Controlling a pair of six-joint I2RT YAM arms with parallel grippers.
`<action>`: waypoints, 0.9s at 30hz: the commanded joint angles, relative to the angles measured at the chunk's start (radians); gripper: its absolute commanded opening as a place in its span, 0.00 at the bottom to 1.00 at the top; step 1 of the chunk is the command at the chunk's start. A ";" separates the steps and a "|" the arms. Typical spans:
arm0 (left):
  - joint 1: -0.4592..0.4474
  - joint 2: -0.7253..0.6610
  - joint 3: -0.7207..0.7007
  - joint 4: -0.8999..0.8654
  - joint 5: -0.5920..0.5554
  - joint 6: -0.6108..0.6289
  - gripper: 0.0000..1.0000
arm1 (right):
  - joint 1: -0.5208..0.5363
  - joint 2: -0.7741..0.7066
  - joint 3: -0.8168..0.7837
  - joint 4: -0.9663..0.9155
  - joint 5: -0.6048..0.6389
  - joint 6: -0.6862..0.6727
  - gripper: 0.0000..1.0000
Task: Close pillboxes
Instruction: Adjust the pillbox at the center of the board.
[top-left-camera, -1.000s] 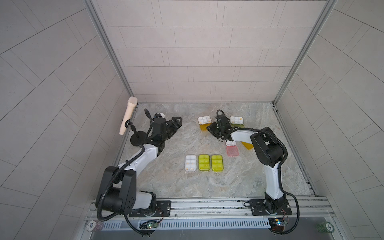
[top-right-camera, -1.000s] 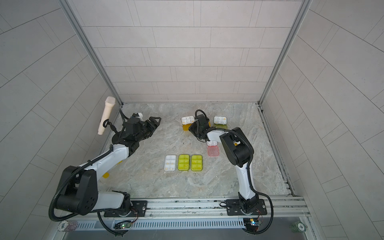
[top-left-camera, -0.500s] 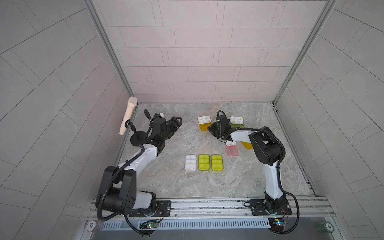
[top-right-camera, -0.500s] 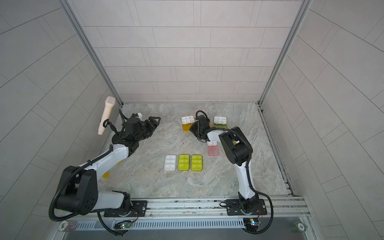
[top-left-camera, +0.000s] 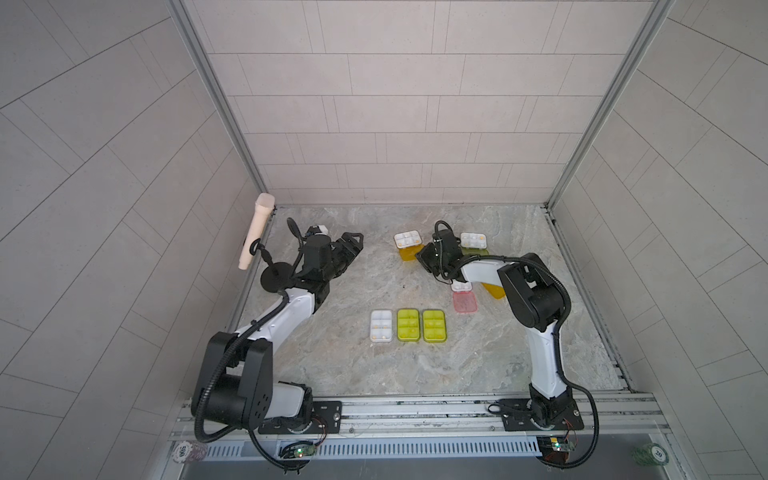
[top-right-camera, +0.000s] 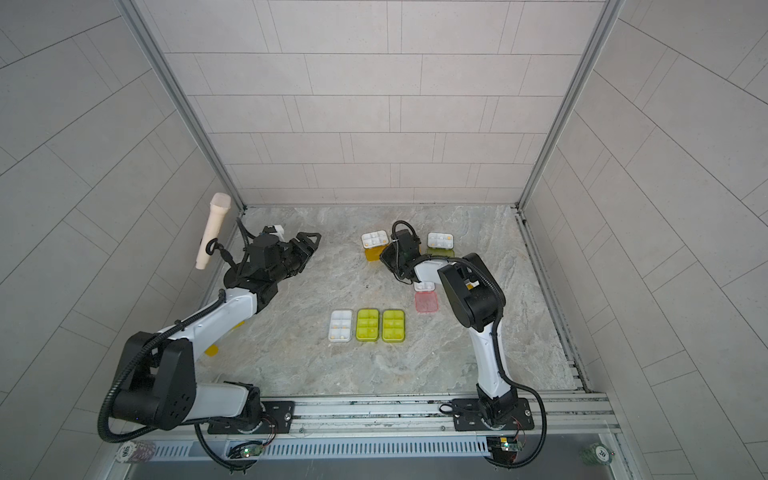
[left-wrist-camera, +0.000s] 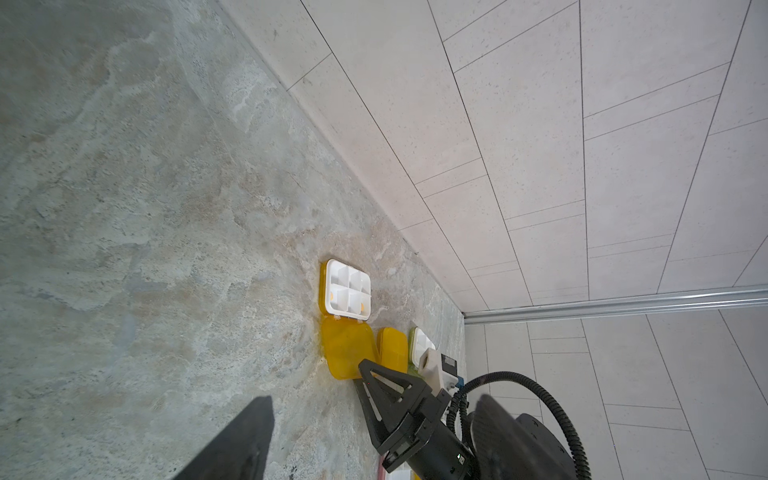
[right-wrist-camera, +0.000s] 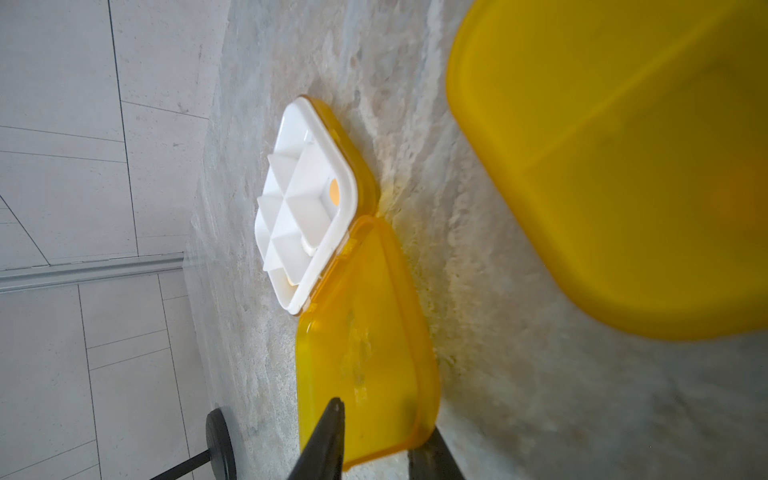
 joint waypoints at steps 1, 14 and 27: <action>0.006 0.009 0.003 0.029 0.011 -0.013 0.80 | -0.003 -0.005 -0.016 0.025 0.021 0.027 0.27; 0.007 0.019 0.005 0.032 0.020 -0.016 0.80 | -0.009 0.008 -0.009 0.044 0.018 0.049 0.22; 0.009 0.023 0.006 0.034 0.023 -0.018 0.80 | -0.008 0.013 -0.012 0.059 0.008 0.075 0.21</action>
